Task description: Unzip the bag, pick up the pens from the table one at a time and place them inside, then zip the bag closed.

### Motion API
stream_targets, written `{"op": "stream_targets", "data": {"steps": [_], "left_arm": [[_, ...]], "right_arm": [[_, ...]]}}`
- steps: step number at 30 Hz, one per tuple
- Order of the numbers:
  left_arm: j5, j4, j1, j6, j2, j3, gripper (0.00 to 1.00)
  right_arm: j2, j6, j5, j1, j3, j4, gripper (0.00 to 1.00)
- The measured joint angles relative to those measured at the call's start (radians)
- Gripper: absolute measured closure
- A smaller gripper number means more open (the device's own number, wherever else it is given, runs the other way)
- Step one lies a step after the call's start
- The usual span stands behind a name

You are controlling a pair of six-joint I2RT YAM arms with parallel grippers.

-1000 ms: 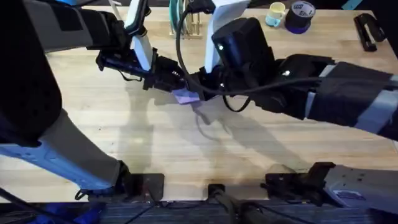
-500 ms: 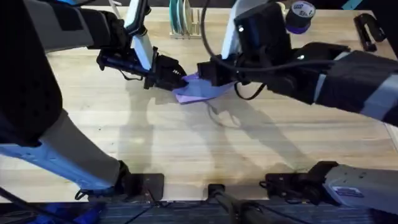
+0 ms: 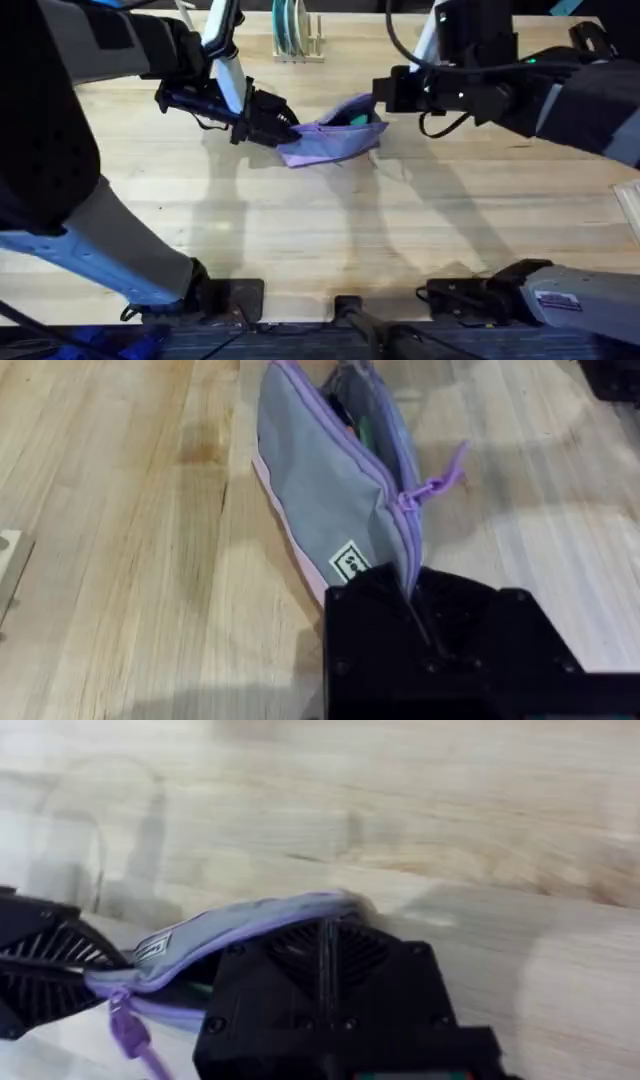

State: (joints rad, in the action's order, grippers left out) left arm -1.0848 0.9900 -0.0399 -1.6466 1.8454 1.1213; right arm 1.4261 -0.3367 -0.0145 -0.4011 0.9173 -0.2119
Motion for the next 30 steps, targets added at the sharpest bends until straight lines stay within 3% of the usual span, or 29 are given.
{"op": "stream_targets", "data": {"steps": [10,15,18,20,25,26,30], "left_arm": [[0.001,0.001,0.000,0.000,0.000,0.000,0.959],[0.001,0.001,0.000,0.000,0.000,0.000,0.959],[0.001,0.001,0.000,0.000,0.000,0.000,0.959],[0.001,0.000,0.000,0.000,0.000,0.000,0.959],[0.001,0.001,0.000,0.000,0.000,0.000,0.959],[0.001,0.001,0.000,0.000,0.000,0.000,0.959],[0.002,0.000,0.000,0.000,0.000,0.000,0.959]], "right_arm": [[0.000,0.000,0.020,0.040,0.000,0.006,0.971],[-0.027,0.000,-0.032,0.026,0.000,0.006,0.972],[-0.094,0.000,-0.067,-0.003,0.001,-0.003,0.909],[-0.139,-0.001,-0.081,-0.027,0.005,-0.014,0.798],[-0.224,-0.035,-0.067,-0.116,0.016,-0.069,0.110],[-0.232,-0.042,-0.057,-0.139,0.016,-0.080,0.034],[-0.238,-0.066,-0.034,-0.236,0.016,-0.106,0.006]]}}
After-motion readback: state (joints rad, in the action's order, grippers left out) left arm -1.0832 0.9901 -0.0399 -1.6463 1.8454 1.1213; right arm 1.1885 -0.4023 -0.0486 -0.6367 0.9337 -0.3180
